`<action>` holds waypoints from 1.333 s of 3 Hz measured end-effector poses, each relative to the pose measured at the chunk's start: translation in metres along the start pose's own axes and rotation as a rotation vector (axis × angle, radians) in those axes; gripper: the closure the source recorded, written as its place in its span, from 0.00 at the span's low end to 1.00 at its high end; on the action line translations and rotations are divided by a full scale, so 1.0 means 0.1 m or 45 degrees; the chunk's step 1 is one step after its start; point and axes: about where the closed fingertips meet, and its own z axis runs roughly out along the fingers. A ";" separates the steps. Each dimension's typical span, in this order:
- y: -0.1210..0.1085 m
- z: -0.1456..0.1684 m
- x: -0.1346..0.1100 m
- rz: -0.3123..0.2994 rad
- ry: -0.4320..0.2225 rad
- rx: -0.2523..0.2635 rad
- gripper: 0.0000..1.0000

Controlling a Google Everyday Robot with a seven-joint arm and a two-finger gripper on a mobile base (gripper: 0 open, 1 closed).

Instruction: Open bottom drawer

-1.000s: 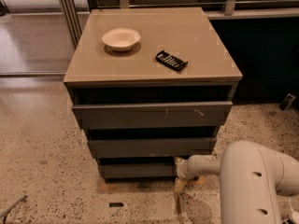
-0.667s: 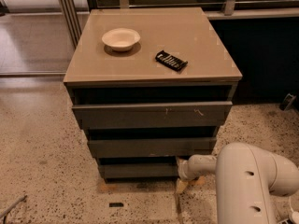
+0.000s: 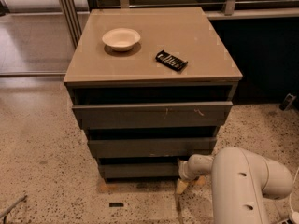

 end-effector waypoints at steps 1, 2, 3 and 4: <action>0.06 -0.02 0.00 0.012 0.011 -0.046 0.00; 0.14 -0.03 0.03 0.039 0.031 -0.097 0.00; 0.22 -0.04 0.06 0.074 0.040 -0.144 0.00; 0.33 -0.10 0.07 0.110 0.027 -0.179 0.00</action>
Offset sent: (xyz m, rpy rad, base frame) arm -0.0207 -0.0076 0.0006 -0.0234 0.1356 -0.0178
